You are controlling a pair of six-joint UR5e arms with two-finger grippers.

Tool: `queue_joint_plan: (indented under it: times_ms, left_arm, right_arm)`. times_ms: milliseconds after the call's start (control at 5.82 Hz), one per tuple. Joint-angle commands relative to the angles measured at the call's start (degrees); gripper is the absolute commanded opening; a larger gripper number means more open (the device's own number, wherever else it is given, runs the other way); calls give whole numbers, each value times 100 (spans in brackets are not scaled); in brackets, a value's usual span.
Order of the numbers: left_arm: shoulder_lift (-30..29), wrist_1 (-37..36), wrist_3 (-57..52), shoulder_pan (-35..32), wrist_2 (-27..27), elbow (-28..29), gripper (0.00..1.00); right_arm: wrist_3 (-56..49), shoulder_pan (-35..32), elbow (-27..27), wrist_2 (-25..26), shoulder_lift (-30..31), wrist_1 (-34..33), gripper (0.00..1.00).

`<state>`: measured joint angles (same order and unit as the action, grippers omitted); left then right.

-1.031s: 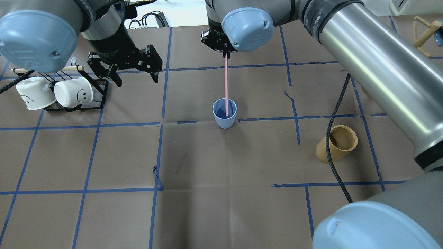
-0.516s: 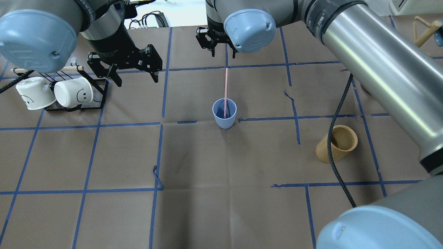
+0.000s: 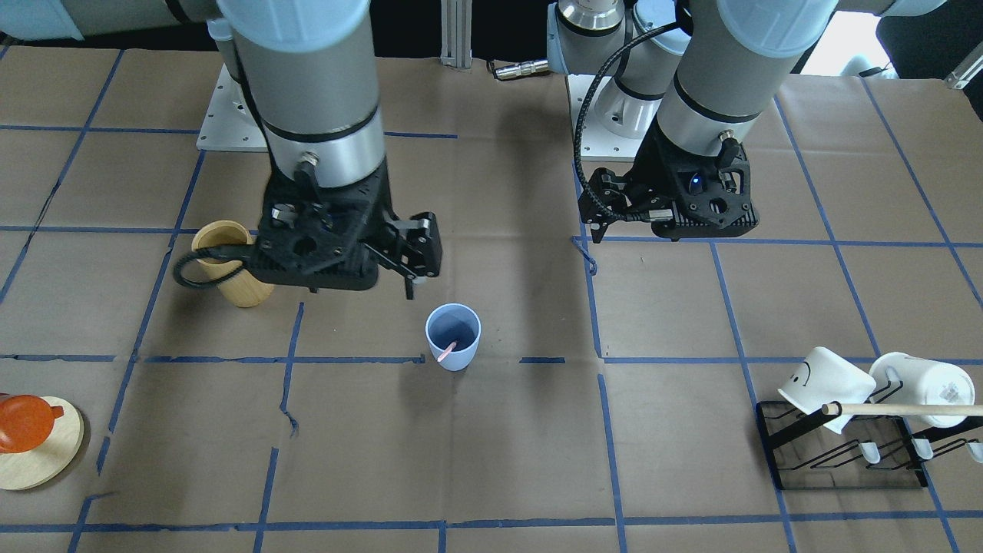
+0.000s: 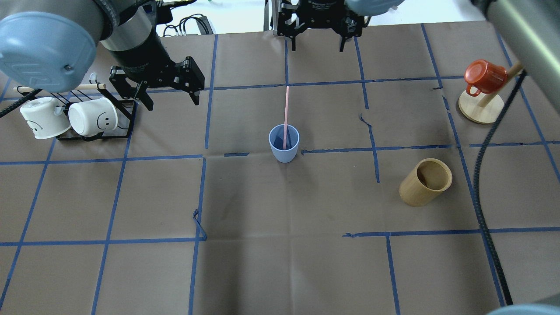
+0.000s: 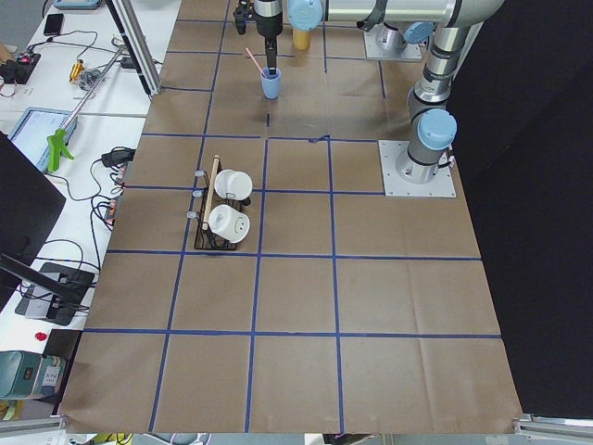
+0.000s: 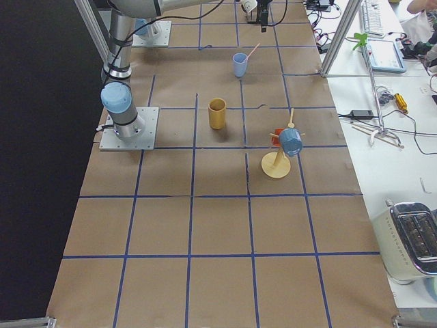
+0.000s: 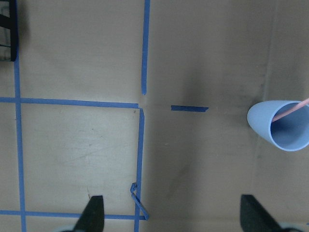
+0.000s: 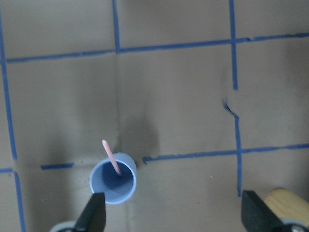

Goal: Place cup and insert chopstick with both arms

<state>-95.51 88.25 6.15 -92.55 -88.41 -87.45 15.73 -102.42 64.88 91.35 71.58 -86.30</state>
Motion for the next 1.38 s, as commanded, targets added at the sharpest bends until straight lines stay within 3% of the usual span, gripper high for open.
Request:
queue_joint_plan:
  times_ms: [0,172,516,1203]
  left_arm:
    - [24,69,9,-17,-18,0,99]
    - [24,79,9,-17,-18,0,99]
    - [24,105,9,-17,-18,-1,99]
    - [24,105,9,-17,-18,-9,99]
  right_arm:
    - [-1181,912,548,14,862,981,100]
    - [-1412,1178,1214,14,1188,887,100]
    - [-987,1146,1947,-73,1490,222,100]
    - [-949,1119,1906,-65,1526,113,100]
